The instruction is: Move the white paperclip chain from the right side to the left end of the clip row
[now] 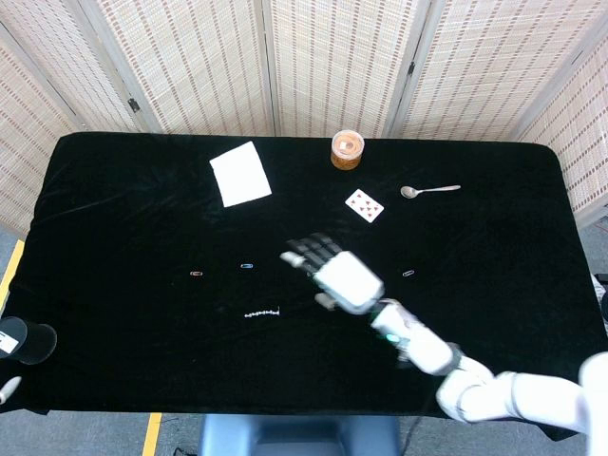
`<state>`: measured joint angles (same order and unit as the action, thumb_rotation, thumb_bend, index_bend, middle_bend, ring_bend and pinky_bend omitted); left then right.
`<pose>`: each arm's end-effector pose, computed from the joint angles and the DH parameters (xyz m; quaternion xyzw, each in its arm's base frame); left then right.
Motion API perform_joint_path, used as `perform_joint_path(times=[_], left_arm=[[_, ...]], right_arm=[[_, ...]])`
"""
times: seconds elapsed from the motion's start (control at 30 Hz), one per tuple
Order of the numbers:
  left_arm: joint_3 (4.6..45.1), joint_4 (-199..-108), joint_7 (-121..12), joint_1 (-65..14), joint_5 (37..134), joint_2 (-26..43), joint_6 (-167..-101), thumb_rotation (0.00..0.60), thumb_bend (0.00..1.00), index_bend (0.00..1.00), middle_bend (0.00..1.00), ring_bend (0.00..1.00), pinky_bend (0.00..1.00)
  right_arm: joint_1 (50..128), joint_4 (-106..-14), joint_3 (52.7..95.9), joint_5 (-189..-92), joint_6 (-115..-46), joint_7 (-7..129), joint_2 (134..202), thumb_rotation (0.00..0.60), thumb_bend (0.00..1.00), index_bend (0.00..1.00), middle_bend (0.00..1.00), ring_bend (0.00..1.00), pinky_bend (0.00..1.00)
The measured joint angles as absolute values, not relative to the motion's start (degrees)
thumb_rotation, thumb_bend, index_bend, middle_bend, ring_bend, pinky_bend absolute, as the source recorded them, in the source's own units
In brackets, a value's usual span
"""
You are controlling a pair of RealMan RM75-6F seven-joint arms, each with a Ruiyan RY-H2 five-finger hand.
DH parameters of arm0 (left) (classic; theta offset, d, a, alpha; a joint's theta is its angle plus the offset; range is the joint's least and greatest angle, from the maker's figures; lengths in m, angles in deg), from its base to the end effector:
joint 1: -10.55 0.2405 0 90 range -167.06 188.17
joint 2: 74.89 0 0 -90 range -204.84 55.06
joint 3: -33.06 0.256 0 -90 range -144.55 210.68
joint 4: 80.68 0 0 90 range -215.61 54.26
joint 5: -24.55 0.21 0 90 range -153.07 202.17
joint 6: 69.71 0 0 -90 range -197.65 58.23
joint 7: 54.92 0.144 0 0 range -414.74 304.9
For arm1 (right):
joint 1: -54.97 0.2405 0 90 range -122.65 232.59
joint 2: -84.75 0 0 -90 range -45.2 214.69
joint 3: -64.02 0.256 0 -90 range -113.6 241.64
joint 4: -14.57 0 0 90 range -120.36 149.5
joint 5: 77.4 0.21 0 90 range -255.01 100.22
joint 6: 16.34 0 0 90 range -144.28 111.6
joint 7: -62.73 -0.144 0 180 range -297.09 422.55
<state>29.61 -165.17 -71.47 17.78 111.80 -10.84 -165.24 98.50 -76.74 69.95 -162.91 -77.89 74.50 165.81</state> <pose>-0.3513 0.1113 0.1969 -0.4962 -0.4165 -0.4353 0.6252 -0.1094 -0.3168 0.0198 0.7913 -0.2437 0.4503 0.3343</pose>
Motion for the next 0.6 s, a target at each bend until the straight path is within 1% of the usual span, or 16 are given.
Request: perform_joint_path(times=[0.07, 0.1, 0.17, 0.27, 0.37, 0.5, 0.6], left_arm=[[29.86, -166.06, -68.95, 16.65, 113.24, -10.68, -164.45, 0.6, 0.19, 0.18, 0.39, 0.48, 0.53], [30.02, -166.79, -67.12, 15.84, 114.2, -10.55, -163.85, 0.6, 0.19, 0.2, 0.44, 0.52, 0.57], [30.24, -168.19, -64.14, 14.39, 115.88, -10.24, -162.71, 0.6, 0.19, 0.25, 0.58, 0.63, 0.68], [30.39, -170.78, -59.26, 11.24, 118.65, -9.09, -160.11, 0.6, 0.21, 0.35, 0.72, 0.75, 0.78], [30.1, -173.17, -54.71, 7.97, 120.12, -7.18, -156.84, 0.6, 0.24, 0.43, 0.82, 0.83, 0.84], [29.65, -176.58, -50.62, 3.88, 120.6, -4.65, -151.22, 0.6, 0.28, 0.48, 0.91, 0.92, 0.91], [29.4, -178.63, -47.01, 1.65, 119.68, -3.08, -147.31, 0.6, 0.29, 0.49, 0.95, 0.95, 0.94]], right_arm=[[93.34, -77.15, 67.51, -165.46, -85.57, 72.05, 162.47, 0.6, 0.35, 0.0, 0.0, 0.0, 0.0], [90.94, -76.93, 66.53, -166.32, -88.98, 70.89, 161.34, 0.6, 0.35, 0.0, 0.0, 0.0, 0.0], [84.75, -75.47, 64.42, -167.67, -96.94, 67.54, 159.32, 0.6, 0.35, 0.0, 0.0, 0.0, 0.0], [75.96, -71.42, 62.39, -168.22, -106.59, 60.35, 157.74, 0.6, 0.35, 0.0, 0.0, 0.0, 0.0], [70.43, -66.01, 61.34, -168.1, -112.56, 52.06, 156.9, 0.6, 0.35, 0.0, 0.0, 0.0, 0.0], [65.38, -60.11, 61.12, -167.76, -117.31, 43.47, 155.86, 0.6, 0.35, 0.0, 0.0, 0.0, 0.0], [63.09, -58.54, 61.84, -167.19, -119.07, 39.32, 155.07, 0.6, 0.35, 0.0, 0.0, 0.0, 0.0]])
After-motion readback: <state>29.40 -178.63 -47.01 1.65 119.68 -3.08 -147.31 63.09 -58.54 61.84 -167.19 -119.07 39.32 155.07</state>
